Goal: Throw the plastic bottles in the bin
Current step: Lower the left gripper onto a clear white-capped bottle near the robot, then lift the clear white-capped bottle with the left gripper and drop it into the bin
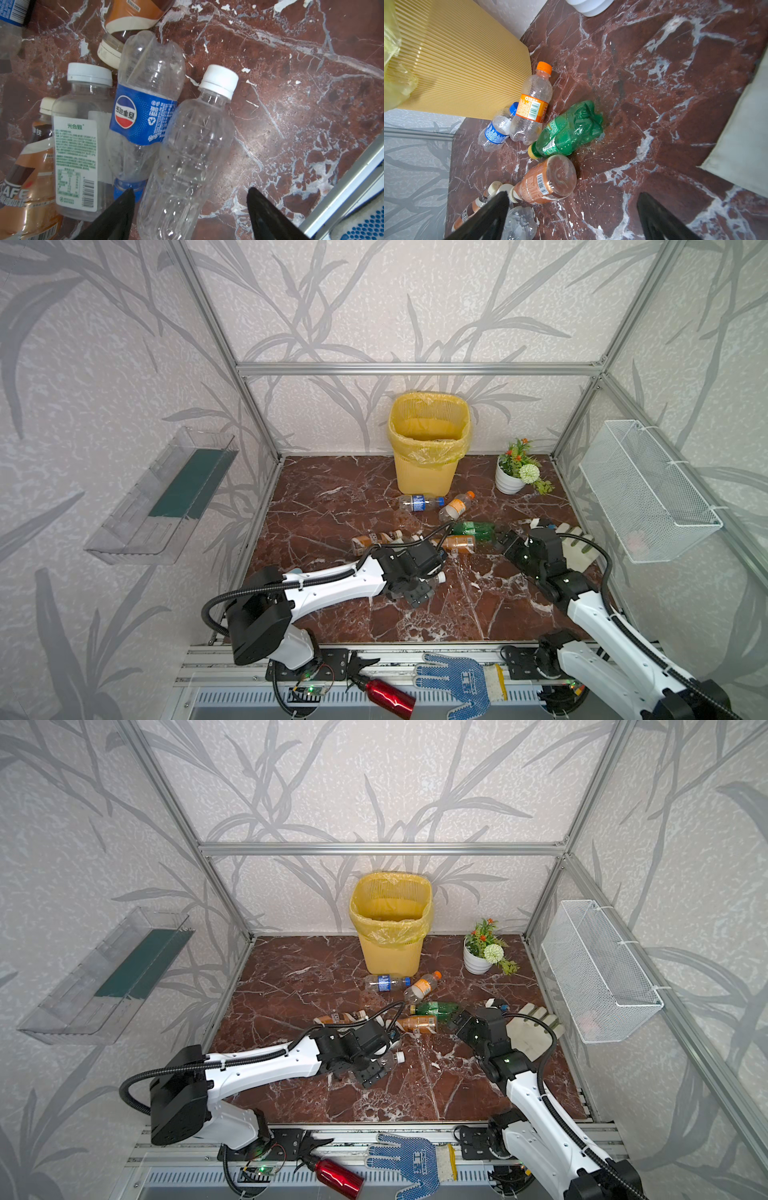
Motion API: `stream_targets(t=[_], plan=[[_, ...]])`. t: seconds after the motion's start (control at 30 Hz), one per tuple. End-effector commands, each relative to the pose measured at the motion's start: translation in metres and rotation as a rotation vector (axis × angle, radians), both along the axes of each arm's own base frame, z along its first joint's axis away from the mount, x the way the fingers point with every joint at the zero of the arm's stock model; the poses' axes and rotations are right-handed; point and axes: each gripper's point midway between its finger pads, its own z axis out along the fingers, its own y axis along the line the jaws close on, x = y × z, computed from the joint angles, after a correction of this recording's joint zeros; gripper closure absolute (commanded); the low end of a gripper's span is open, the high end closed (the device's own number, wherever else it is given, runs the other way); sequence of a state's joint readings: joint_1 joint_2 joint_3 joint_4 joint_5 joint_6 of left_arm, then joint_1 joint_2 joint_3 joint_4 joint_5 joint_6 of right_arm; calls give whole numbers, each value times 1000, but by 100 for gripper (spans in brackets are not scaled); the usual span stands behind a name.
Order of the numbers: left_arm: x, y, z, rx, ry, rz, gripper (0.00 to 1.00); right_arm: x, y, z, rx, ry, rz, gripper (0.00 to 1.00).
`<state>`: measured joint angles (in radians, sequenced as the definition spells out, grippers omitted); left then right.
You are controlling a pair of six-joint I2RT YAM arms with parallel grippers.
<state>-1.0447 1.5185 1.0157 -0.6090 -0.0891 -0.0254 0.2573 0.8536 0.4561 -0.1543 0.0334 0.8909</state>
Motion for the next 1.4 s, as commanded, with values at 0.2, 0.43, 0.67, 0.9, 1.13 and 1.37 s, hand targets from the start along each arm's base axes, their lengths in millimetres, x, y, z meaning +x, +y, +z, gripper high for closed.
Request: stream_targets(t=[0.2, 0.43, 0.67, 0.9, 1.13, 1.37], plan=[[-9, -1, -20, 109, 81, -46, 21, -3, -12, -3, -13, -1, -32, 2], [-15, -3, -33, 145, 139, -57, 21, -1, -12, -7, -8, 5, -34, 2], [-23, -21, -44, 135, 205, -83, 26, 0, -13, -7, -2, 7, -36, 2], [-27, -26, -52, 139, 241, -92, 35, 1, -15, -9, -2, 9, -36, 2], [-7, -47, 11, -50, 98, -64, 52, 4, -16, -7, 7, 0, -41, 2], [65, 2, 247, -414, -572, 66, 52, 9, -19, 3, -3, -35, -36, 2]])
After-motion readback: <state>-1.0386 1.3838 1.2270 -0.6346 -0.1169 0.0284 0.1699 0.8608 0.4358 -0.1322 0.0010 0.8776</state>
